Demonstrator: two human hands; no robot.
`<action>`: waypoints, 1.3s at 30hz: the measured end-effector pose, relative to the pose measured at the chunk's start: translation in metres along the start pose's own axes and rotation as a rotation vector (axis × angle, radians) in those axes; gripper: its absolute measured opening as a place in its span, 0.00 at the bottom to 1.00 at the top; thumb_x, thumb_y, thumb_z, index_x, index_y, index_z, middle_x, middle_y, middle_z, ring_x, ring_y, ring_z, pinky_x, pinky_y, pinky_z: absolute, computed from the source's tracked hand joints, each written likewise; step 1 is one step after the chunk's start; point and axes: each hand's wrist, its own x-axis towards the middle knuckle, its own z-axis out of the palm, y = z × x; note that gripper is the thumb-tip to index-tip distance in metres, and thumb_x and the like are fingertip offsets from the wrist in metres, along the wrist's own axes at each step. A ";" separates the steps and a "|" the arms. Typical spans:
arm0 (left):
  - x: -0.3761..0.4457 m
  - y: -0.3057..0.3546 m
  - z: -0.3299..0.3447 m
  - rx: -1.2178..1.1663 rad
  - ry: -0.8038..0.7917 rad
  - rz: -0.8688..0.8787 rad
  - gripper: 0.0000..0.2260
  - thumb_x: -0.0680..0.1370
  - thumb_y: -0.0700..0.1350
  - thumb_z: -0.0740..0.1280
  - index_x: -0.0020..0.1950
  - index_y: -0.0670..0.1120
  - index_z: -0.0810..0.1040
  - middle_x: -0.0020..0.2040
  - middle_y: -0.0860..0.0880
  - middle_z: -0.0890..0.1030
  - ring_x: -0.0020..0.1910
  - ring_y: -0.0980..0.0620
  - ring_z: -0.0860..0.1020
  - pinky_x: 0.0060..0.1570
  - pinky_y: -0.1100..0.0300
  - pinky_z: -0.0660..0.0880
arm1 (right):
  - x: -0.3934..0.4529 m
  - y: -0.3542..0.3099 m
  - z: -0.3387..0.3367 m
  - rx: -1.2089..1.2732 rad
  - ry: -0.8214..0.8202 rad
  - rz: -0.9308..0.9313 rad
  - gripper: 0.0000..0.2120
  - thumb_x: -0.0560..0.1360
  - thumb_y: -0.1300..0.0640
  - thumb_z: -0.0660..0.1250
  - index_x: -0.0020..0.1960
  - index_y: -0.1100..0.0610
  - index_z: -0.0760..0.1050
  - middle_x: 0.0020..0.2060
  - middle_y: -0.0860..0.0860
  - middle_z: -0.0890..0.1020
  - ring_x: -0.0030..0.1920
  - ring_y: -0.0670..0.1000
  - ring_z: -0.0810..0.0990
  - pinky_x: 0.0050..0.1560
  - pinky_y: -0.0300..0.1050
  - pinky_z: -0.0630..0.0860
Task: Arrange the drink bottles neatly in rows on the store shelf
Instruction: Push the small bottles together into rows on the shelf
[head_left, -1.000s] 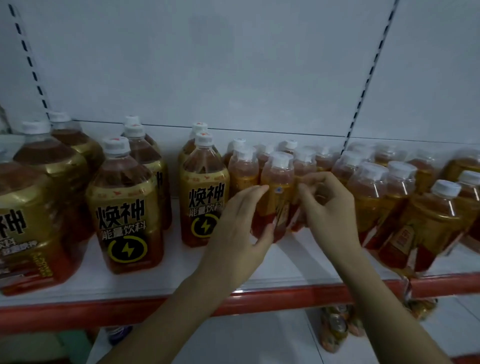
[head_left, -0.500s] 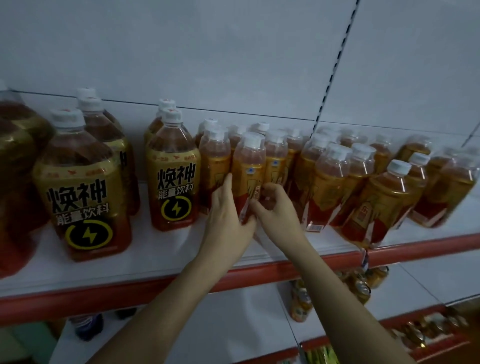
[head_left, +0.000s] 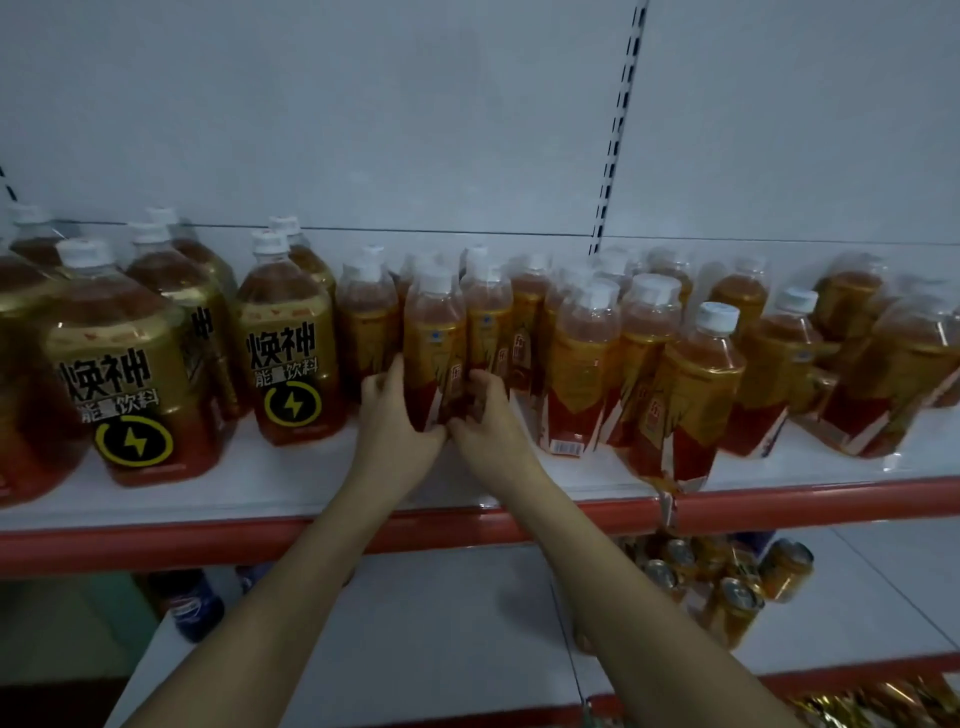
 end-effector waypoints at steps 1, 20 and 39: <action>-0.002 0.002 0.002 -0.031 -0.003 -0.033 0.41 0.73 0.42 0.74 0.80 0.50 0.55 0.74 0.45 0.61 0.73 0.45 0.66 0.72 0.45 0.67 | -0.001 -0.001 -0.003 0.006 -0.024 0.009 0.28 0.79 0.69 0.61 0.77 0.58 0.60 0.66 0.49 0.71 0.68 0.47 0.70 0.73 0.48 0.68; -0.020 0.008 0.016 -0.144 0.133 -0.135 0.47 0.64 0.63 0.78 0.77 0.51 0.60 0.72 0.49 0.70 0.71 0.51 0.68 0.69 0.54 0.67 | -0.012 0.016 -0.021 0.063 -0.066 -0.073 0.23 0.82 0.69 0.57 0.76 0.59 0.66 0.64 0.51 0.69 0.63 0.48 0.73 0.65 0.37 0.69; -0.022 0.041 0.009 -0.348 0.225 0.082 0.46 0.68 0.42 0.80 0.77 0.59 0.55 0.69 0.56 0.69 0.67 0.59 0.71 0.56 0.70 0.71 | 0.001 0.028 -0.010 0.134 -0.366 -0.150 0.41 0.70 0.52 0.78 0.75 0.49 0.57 0.67 0.45 0.76 0.66 0.42 0.77 0.63 0.43 0.78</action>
